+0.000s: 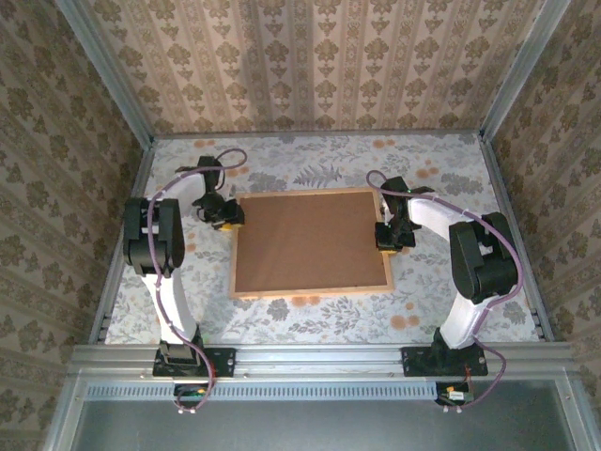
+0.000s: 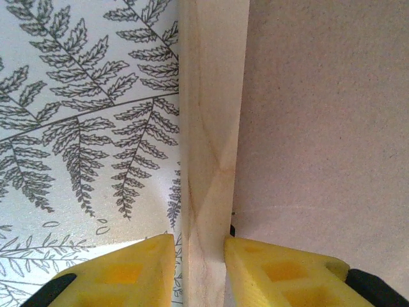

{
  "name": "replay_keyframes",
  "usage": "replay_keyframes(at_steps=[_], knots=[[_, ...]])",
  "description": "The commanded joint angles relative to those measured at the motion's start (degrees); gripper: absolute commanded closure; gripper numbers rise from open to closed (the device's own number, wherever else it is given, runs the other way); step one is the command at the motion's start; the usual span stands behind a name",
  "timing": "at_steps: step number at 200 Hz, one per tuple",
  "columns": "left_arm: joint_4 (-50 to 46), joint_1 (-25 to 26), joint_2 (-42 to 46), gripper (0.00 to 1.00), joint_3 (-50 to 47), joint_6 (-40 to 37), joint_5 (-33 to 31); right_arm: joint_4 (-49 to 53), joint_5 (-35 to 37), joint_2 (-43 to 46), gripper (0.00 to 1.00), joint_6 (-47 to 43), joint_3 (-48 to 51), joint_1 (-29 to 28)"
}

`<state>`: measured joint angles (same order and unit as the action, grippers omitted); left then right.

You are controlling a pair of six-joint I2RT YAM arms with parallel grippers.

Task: Put the photo into the frame

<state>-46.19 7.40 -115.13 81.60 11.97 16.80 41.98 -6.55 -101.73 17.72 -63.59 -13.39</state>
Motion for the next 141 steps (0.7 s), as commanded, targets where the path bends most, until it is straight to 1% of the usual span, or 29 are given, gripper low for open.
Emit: replay_keyframes(at_steps=[1,29,94,141], knots=[[-0.69,0.2,-2.93,0.65,1.74,-0.8,0.05,-2.08,-1.1,-1.41,0.96,-0.38,0.47,-0.32],[-1.31,1.41,-4.91,0.65,2.3,-1.5,-0.36,-1.99,-0.88,-1.42,0.96,-0.38,0.64,-0.37],[-2.39,4.11,-7.52,0.62,2.59,-3.7,-2.78,-2.42,-1.54,-1.67,0.97,-0.31,0.66,-0.32],[-4.63,4.38,-10.26,0.61,4.75,-4.46,-1.36,-2.69,-1.8,-1.55,0.97,-0.11,0.89,-0.46]])
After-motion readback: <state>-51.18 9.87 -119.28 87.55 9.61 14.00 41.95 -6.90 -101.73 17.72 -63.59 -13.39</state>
